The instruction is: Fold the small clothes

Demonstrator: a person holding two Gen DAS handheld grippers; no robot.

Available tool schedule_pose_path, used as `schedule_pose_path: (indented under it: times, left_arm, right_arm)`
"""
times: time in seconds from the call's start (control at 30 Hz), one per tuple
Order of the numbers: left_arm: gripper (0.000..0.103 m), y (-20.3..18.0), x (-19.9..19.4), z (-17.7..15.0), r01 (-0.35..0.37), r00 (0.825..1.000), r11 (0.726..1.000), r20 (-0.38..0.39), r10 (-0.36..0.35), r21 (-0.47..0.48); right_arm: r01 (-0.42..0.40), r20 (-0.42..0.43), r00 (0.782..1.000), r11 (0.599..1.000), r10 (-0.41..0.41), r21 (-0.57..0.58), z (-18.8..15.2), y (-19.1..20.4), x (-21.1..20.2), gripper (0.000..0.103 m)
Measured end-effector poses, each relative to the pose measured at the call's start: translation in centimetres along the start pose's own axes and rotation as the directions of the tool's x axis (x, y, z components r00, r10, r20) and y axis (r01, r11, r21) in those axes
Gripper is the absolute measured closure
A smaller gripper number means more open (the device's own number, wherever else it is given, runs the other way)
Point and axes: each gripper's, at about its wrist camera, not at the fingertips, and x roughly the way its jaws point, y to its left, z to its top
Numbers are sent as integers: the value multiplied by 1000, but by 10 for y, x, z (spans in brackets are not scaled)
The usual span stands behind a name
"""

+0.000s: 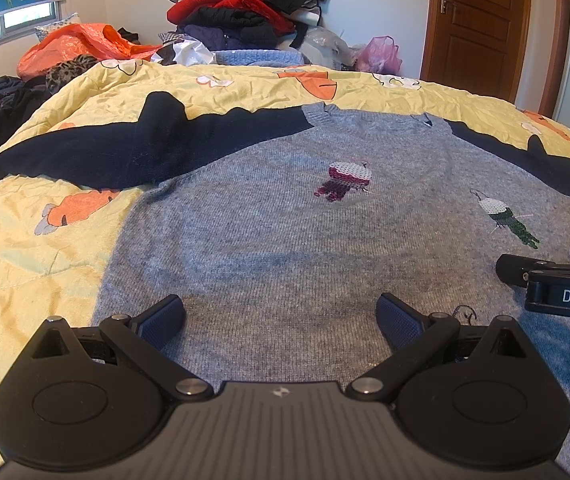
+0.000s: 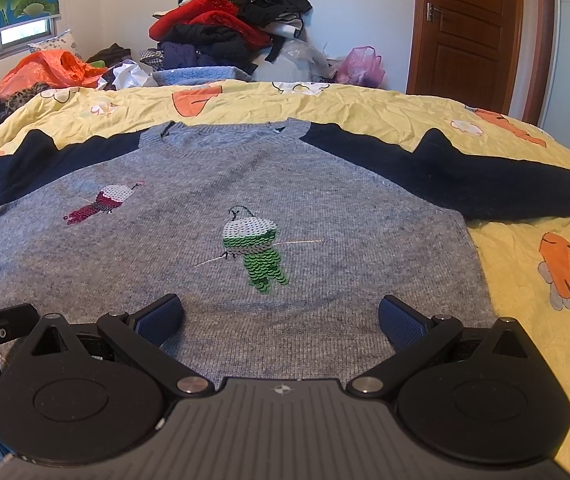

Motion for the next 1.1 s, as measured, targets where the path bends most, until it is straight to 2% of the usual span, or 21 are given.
schedule_pose_path:
  times: [1.1]
  left_arm:
    - [0, -1, 0, 0, -1, 1000, 1000, 1, 1, -1]
  right_arm:
    - [0, 1, 1000, 1000, 0, 3, 0, 0, 1, 0]
